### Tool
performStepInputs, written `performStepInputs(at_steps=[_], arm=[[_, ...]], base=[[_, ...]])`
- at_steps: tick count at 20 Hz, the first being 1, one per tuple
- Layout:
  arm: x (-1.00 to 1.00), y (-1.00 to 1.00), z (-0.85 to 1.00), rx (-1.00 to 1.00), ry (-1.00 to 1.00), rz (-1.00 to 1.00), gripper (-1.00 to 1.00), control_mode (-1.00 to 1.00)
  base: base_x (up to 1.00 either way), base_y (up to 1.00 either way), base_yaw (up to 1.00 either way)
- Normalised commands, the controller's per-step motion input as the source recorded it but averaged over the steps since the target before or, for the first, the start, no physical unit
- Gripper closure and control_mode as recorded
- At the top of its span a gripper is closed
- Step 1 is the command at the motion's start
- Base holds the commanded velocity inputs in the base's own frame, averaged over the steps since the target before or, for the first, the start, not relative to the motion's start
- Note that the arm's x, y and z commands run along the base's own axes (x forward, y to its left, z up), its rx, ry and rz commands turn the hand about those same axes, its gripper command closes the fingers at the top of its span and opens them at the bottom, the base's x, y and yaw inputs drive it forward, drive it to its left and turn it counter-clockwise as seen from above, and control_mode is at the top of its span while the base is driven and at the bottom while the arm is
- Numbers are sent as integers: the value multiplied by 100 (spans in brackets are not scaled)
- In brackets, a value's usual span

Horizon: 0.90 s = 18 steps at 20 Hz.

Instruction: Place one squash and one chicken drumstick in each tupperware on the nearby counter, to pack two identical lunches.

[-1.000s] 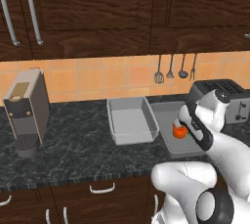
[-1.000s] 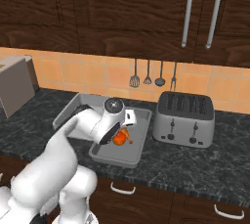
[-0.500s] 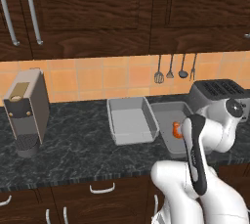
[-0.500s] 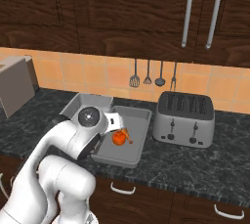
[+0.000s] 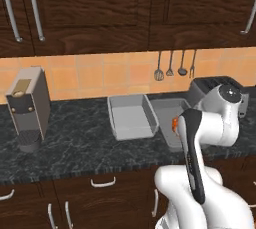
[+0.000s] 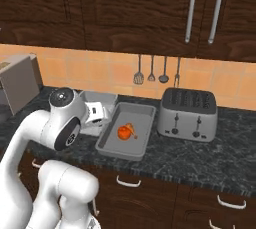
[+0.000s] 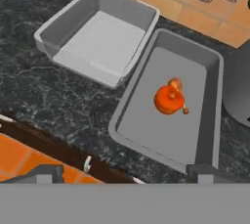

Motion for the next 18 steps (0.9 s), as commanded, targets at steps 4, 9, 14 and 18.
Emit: performStepInputs(at_steps=[4,9,14,18], arm=[[0,0,0,0,0,0,-100,100],[0,0,0,0,0,0,-100,100],[0,0,0,0,0,0,-100,100],[0,0,0,0,0,0,-100,100]], base=[[-100,-16,-18],[-63,-89,-19],[-13,-100,-8],[-6,-100,-6]])
